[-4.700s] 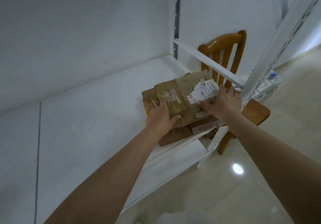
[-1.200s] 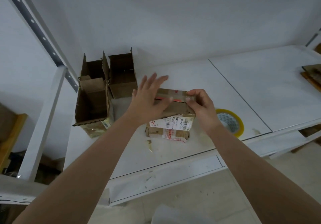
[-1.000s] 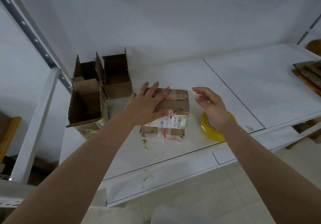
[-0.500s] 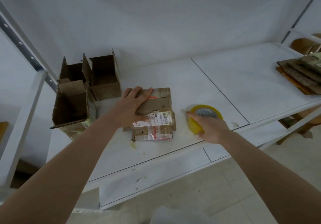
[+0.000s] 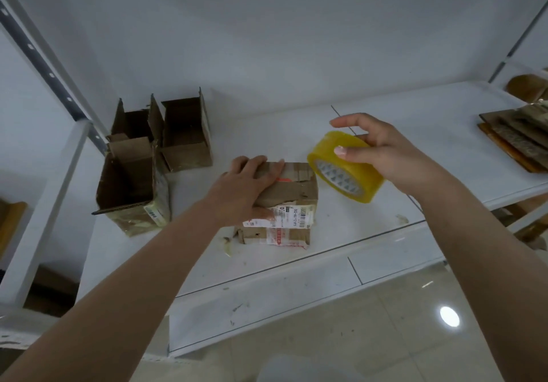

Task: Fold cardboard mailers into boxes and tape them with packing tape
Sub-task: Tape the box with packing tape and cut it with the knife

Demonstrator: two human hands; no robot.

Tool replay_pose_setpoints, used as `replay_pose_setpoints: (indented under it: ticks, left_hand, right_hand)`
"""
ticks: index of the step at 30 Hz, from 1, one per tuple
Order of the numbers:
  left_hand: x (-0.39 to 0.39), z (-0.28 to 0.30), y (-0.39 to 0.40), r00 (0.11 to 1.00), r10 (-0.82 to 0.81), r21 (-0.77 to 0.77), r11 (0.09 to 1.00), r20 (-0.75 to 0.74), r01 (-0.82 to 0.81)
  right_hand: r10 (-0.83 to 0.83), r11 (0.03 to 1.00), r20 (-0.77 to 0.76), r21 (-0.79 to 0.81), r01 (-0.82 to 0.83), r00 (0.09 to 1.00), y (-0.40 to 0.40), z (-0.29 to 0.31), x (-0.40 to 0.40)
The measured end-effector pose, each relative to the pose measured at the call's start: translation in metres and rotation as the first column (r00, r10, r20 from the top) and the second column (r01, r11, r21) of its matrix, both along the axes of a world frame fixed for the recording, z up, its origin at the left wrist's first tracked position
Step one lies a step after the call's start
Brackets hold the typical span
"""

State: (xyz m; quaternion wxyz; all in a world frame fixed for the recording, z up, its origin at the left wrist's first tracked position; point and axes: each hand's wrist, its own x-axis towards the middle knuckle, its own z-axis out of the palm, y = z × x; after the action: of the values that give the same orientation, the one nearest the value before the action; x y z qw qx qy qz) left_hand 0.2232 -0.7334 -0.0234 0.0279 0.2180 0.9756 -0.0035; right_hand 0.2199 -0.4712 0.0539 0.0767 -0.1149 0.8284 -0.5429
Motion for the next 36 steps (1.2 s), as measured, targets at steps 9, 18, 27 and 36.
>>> replay_pose_setpoints:
  ticks: [9,18,27,36]
  left_hand:
    - [-0.002,-0.001,0.004,0.999,0.022,-0.017,1.000,0.049,-0.021]
    - [0.004,-0.002,0.000,0.997,0.032,0.252,0.967,0.066,-0.047]
    - [0.008,0.015,-0.003,0.998,-0.011,0.188,0.982,0.067,-0.002]
    - [0.025,0.001,-0.008,0.994,0.035,0.178,0.983,0.106,-0.053]
  right_hand:
    - [0.120,0.993,-0.018,-0.021,-0.120,0.993,-0.041,0.019,0.002]
    - [0.076,0.995,0.062,0.060,-0.079,0.995,-0.049,0.019,-0.007]
    - [0.065,0.984,0.070,0.163,-0.076,0.995,-0.064,0.027,-0.011]
    - [0.048,0.997,0.144,0.056,-0.056,0.988,-0.058,0.021,-0.007]
